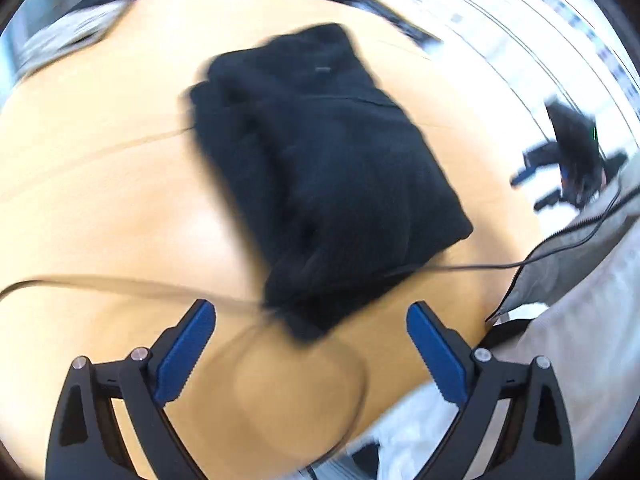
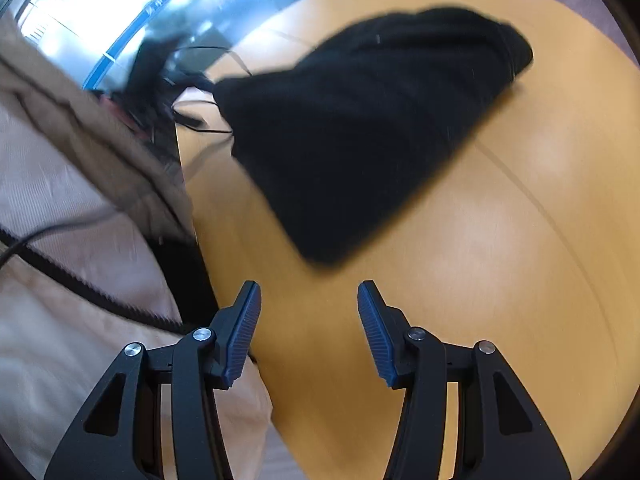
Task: Fold clothes
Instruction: 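Withdraw both grippers and reposition them at the sides of the jacket bundle, then grasp the black jacket bundle from its sides with both grippers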
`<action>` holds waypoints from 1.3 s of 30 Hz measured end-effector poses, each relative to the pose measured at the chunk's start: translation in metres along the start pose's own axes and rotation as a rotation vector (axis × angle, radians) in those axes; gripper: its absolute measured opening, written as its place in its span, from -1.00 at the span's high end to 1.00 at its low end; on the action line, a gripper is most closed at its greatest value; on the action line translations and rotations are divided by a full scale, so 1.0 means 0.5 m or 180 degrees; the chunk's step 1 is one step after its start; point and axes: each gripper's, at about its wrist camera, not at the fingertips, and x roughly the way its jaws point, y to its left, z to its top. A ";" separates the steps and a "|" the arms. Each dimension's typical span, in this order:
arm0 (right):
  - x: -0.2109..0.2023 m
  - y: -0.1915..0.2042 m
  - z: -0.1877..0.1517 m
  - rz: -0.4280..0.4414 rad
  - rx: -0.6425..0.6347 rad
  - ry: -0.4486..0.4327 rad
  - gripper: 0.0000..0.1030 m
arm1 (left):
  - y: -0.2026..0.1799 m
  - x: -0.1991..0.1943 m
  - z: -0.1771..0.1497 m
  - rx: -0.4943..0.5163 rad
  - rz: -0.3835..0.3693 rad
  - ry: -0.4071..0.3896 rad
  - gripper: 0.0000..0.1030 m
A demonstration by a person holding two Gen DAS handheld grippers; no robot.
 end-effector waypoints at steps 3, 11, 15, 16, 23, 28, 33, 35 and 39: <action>0.011 -0.009 -0.041 -0.0052 0.0045 0.0145 0.00 | 0.042 -0.083 -0.055 -0.0322 0.0194 -0.0003 -0.92; 0.039 -0.091 -0.099 -0.0332 0.0393 0.0203 0.00 | 0.060 -0.083 -0.087 -0.0395 0.0133 0.0004 -0.92; 0.036 -0.130 -0.164 -0.0512 0.0632 0.0420 0.00 | 0.033 -0.029 -0.053 -0.0343 -0.0202 -0.0130 -0.92; 0.029 -0.141 -0.186 -0.0568 0.0718 0.0475 0.00 | 0.028 -0.028 -0.042 -0.0371 -0.0274 -0.0196 -0.92; -0.051 -0.172 -0.341 -0.1007 0.1125 0.0854 0.00 | 0.042 -0.046 -0.009 -0.0585 -0.0545 -0.0445 -0.92; -0.051 -0.188 -0.274 -0.1073 0.1056 0.0529 -0.04 | 0.076 0.043 0.046 -0.1232 -0.0743 -0.0270 -0.92; -0.013 -0.202 -0.097 -0.0697 0.0929 -0.0084 -0.27 | 0.089 0.117 0.101 -0.1579 -0.0963 -0.0321 -0.92; 0.002 -0.209 -0.021 -0.0471 0.0893 -0.0332 -0.35 | 0.105 0.135 0.110 -0.1737 -0.1041 -0.0352 -0.92; 0.057 -0.243 0.112 -0.0008 0.1014 -0.0643 -0.37 | 0.141 0.173 0.115 -0.2036 -0.1029 -0.0289 -0.92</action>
